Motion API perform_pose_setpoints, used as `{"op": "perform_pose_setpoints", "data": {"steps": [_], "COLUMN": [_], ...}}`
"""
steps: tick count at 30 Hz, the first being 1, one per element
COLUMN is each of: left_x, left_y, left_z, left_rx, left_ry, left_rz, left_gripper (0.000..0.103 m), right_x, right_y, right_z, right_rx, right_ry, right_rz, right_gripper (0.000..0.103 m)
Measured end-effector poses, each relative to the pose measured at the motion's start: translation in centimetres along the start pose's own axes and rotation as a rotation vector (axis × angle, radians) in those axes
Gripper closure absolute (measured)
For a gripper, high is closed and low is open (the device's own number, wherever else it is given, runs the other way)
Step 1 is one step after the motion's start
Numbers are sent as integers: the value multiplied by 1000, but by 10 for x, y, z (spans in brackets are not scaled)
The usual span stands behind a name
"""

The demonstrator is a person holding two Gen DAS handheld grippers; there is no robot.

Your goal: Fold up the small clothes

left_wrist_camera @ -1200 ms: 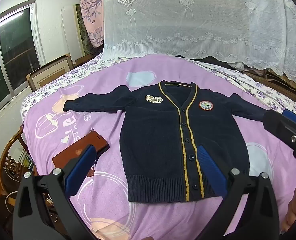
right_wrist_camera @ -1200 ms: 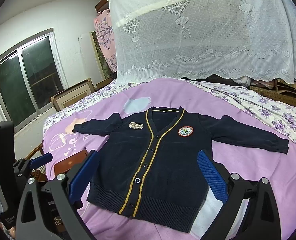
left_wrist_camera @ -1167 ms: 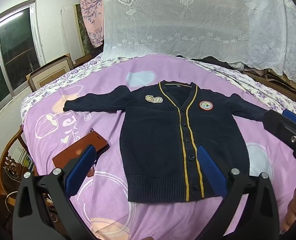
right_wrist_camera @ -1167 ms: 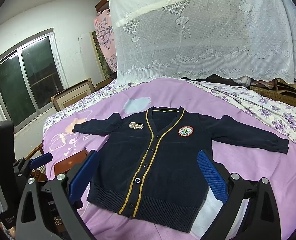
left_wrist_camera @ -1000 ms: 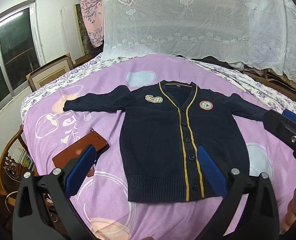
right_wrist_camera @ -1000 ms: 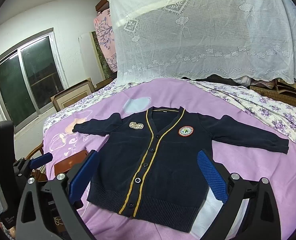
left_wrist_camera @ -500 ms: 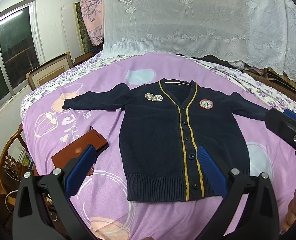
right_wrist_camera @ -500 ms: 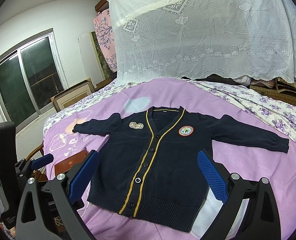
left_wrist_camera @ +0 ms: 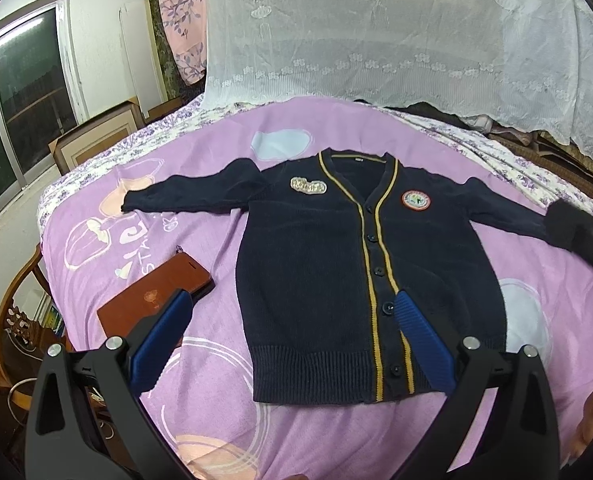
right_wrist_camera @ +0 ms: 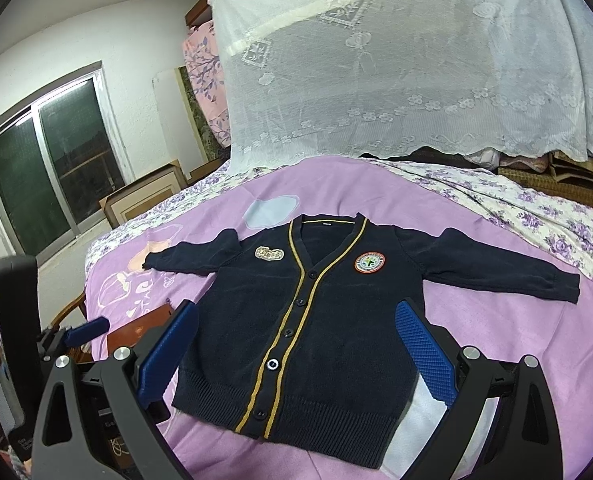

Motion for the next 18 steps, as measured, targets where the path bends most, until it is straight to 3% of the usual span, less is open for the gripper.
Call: {"op": "perform_pose_setpoints", "data": {"steps": [4, 11, 14, 18], "left_x": [-30, -81, -103, -130], "left_y": [7, -3, -17, -43], "left_z": [2, 25, 35, 47], "left_rx": [1, -62, -100, -105], "left_ry": [14, 66, 60, 87], "left_rz": [-61, -113, -126, -146], "left_gripper": [4, 4, 4, 4], "right_x": [-21, -52, -57, -63], "right_y": [-7, -12, -11, 1], "right_z": [34, 115, 161, 228], "right_rx": [-113, -270, -384, -637], "right_ry": [10, 121, 138, 94], "right_rz": [2, 48, 64, 50], "right_gripper": [4, 5, 15, 33]}}
Point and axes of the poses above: each gripper's, at about its wrist camera, not at the fingertips, and x roughly against the way its jaws point, z to its right, y to its underside, the point moved 5 cm from there along -x, roughly the way its jaws point, and after that the axes turned 7 degrees about -x, right-handed, at the moved point
